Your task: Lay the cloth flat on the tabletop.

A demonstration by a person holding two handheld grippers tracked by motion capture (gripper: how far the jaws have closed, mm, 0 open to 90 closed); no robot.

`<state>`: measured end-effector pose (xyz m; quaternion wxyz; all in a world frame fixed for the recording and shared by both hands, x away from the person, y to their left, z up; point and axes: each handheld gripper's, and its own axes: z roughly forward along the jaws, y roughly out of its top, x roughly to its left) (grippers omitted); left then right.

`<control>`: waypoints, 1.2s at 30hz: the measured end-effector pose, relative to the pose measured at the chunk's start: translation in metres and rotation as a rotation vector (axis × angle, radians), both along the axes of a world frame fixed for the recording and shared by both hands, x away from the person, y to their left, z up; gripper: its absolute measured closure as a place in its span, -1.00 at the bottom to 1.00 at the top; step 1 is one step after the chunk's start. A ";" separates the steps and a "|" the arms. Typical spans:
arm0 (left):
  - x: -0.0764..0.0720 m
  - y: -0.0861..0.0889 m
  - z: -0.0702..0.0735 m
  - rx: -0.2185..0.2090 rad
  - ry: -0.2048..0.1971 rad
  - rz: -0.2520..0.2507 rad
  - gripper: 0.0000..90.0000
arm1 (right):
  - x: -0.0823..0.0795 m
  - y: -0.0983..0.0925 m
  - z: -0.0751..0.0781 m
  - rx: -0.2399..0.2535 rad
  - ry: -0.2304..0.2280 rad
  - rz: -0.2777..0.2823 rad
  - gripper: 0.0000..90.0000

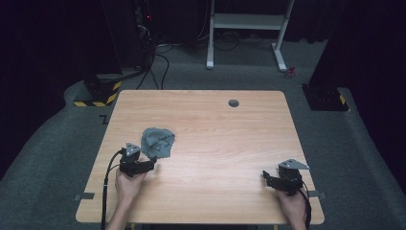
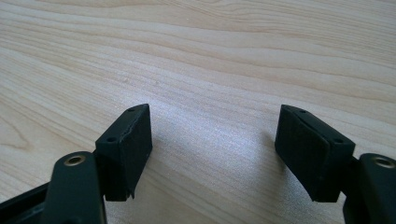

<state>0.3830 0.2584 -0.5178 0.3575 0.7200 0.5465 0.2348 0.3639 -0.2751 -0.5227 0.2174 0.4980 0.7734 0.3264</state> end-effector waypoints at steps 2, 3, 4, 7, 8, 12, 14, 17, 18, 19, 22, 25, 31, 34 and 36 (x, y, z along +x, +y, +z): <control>0.001 0.000 -0.001 -0.002 0.003 0.003 -0.49 | 0.000 0.000 0.000 0.000 0.000 0.000 -0.39; 0.005 -0.001 -0.001 0.021 0.021 0.002 -0.51 | 0.000 0.000 0.000 0.000 0.000 0.000 -0.39; 0.005 -0.001 -0.001 0.021 0.021 0.002 -0.51 | 0.000 0.000 0.000 0.000 0.000 0.000 -0.39; 0.012 -0.006 0.004 0.022 0.007 -0.004 -0.50 | 0.000 0.000 0.000 0.000 0.000 0.000 -0.39; 0.015 -0.007 0.005 0.027 0.011 -0.005 -0.51 | 0.000 0.000 0.000 0.000 0.000 0.000 -0.39; 0.025 -0.009 0.004 0.024 0.011 0.011 -0.50 | 0.000 0.000 0.000 0.000 0.000 0.000 -0.39; 0.029 -0.007 0.003 0.007 0.021 0.027 -0.50 | 0.000 0.000 0.000 0.000 0.000 0.000 -0.39; 0.037 -0.010 0.000 0.037 0.047 0.031 -0.50 | 0.000 0.000 0.000 0.000 0.000 0.000 -0.39; 0.040 -0.012 -0.001 0.049 0.048 0.029 -0.50 | 0.000 0.000 0.000 0.000 0.000 0.000 -0.39; 0.042 -0.013 -0.001 0.053 0.046 0.034 -0.50 | 0.000 0.000 0.000 0.000 0.000 0.000 -0.39; 0.049 -0.013 -0.004 0.062 0.070 0.045 -0.49 | 0.000 0.000 0.000 0.000 0.000 0.000 -0.39; 0.053 -0.014 -0.004 0.069 0.076 0.050 -0.47 | 0.000 0.000 0.000 0.000 0.000 -0.001 -0.39; 0.052 -0.011 -0.003 0.066 0.064 0.031 -0.11 | 0.000 0.000 0.000 0.001 0.000 -0.002 -0.39; 0.052 -0.007 -0.001 0.058 0.067 0.022 0.18 | 0.000 0.000 0.000 0.001 0.001 -0.002 -0.39; 0.051 -0.005 -0.001 0.053 0.067 0.013 0.39 | 0.000 0.000 0.000 0.000 0.000 -0.001 -0.39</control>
